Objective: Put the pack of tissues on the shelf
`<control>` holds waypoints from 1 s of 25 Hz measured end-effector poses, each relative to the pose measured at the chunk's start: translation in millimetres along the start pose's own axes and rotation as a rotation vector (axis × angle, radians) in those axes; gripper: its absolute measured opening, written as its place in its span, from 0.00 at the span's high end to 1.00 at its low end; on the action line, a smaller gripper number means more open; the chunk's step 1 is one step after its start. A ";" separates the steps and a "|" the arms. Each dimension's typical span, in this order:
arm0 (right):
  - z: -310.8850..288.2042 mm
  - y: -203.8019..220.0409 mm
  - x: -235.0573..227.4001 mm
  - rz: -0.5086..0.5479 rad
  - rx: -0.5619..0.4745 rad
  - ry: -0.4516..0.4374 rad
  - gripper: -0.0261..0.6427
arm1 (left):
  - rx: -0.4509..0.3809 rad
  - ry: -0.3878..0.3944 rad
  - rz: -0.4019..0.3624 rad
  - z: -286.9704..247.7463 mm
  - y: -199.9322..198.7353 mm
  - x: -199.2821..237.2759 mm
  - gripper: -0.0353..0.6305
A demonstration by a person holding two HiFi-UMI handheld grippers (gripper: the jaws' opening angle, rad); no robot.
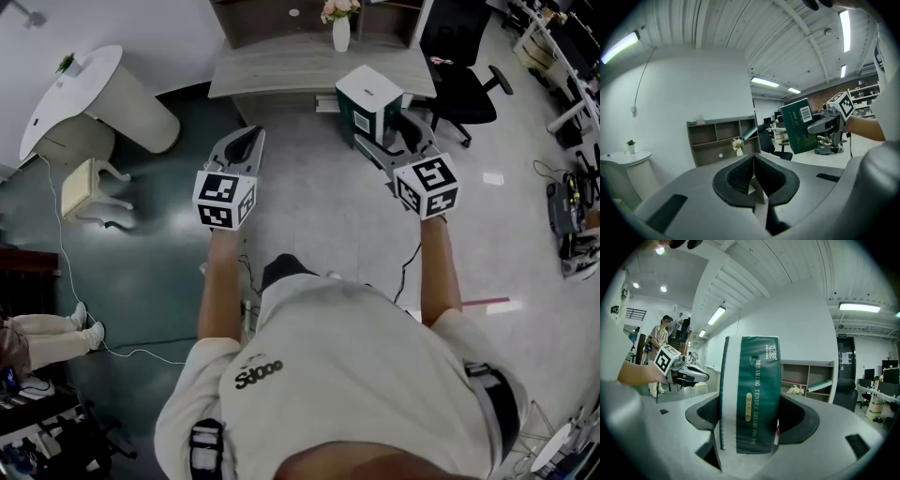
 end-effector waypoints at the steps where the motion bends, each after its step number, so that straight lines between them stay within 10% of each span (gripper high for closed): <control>1: -0.9 1.4 -3.8 -0.008 -0.001 0.002 0.44 | 0.000 0.001 0.006 -3.9 1.0 -0.8 0.92; 11: -60.7 10.3 -53.1 -0.031 0.004 0.047 0.44 | -0.010 0.030 0.011 -71.9 4.9 46.0 0.92; 25: -266.0 -27.6 -126.9 0.000 0.002 0.133 0.44 | -0.036 0.074 -0.009 -209.8 -15.0 244.6 0.92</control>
Point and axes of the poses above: the fingertips, and each gripper's own axes: z backward along the fingers, x to its left, y out of its underside, the point moved 2 cm from there along z, backward along the fingers, and after that the axes turned 10 degrees about y, right-handed, at the moved point
